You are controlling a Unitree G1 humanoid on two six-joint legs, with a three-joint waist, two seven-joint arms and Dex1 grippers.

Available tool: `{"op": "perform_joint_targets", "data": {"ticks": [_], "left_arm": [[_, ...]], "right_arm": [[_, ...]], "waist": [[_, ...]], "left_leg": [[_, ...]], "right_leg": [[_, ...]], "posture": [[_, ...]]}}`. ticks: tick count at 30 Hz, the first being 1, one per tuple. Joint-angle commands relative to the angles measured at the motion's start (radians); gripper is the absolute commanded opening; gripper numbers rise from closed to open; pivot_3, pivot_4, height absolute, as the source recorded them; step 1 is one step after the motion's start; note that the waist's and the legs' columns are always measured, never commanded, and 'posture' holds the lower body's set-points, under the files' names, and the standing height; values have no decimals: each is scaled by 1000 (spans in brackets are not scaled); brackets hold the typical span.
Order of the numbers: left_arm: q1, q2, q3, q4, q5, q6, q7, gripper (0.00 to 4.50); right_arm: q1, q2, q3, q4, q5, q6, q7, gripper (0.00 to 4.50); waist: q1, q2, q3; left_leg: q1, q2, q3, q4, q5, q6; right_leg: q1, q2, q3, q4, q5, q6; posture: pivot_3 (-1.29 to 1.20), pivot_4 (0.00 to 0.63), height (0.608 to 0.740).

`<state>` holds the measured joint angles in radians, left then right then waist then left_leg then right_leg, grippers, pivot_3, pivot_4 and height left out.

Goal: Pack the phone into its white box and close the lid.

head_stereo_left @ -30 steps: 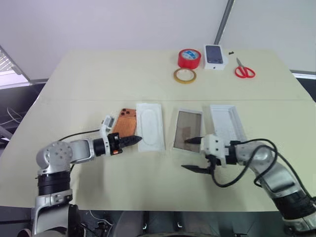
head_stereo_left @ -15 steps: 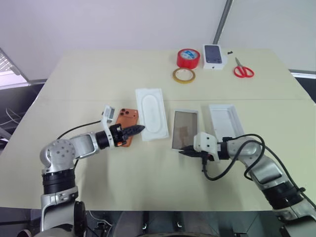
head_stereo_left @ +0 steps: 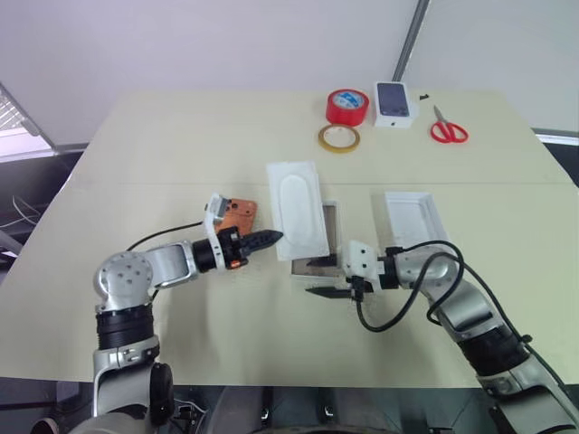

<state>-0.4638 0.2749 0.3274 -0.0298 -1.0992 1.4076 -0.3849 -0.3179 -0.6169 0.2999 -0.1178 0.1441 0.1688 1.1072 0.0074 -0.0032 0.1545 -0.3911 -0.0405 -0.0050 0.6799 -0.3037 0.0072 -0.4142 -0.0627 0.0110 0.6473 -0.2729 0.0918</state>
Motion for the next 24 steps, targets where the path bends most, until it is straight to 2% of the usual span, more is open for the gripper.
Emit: {"op": "perform_joint_targets", "data": {"ticks": [1, 7, 11, 16, 17, 18, 23, 24], "left_arm": [[1, 10, -16, -14, 1, -16, -14, 0], [1, -14, -58, 0, 20, -36, -21, 0], [-15, 5, -107, 42, 67, -68, -61, 0], [-44, 21, -141, 81, 93, -84, -111, 0], [-46, 19, -146, 83, 99, -89, -117, 612], [-48, 20, -154, 82, 110, -98, -117, 973], [-52, 31, -165, 69, 122, -98, -131, 3455], [-52, 37, -170, 62, 127, -98, -136, 3455]], "right_arm": [[26, -62, -89, -89, 60, 47, 11, 3902], [112, -198, -218, -25, 60, -5, 20, 3902], [73, -182, -255, 73, 20, -86, -50, 3902], [69, -159, -248, 73, 19, -102, -77, 3902], [70, -153, -246, 70, 18, -102, -83, 3984], [72, -148, -244, 64, 16, -101, -88, 3984], [58, -120, -251, 49, 38, -83, -106, 3984], [49, -114, -253, 49, 44, -76, -110, 3984]], "waist": [[1, 0, 0], [5, -1, 1], [-3, -1, 1], [-2, -2, 1], [0, -2, 1], [2, -2, 1], [4, -2, 1], [3, -2, 1]], "left_leg": [[0, 0, 0, 0, 0, 0], [0, 0, 0, 0, -3, 5], [0, 0, 0, 0, -3, 5], [0, 0, 0, 0, 0, 0], [0, 0, 0, 0, 0, 0], [0, 0, 0, 0, 0, 0], [0, 0, 0, 0, 0, 0], [0, 0, 0, 0, 0, 0]], "right_leg": [[0, 0, 0, 0, 0, 0], [1, 0, 0, -1, 0, 0], [1, 0, 0, -1, 0, 0], [0, 0, 0, 0, 0, 0], [0, 0, 0, 0, 0, 0], [0, 0, 0, 0, 0, 0], [0, 0, 0, 0, 0, 0], [0, 0, 0, 0, 0, 0]], "posture": [[0, 150, 740], [0, 150, 740], [0, 150, 740], [0, 150, 740], [0, 150, 740], [0, 150, 740], [0, 150, 740], [0, 150, 740]]}}
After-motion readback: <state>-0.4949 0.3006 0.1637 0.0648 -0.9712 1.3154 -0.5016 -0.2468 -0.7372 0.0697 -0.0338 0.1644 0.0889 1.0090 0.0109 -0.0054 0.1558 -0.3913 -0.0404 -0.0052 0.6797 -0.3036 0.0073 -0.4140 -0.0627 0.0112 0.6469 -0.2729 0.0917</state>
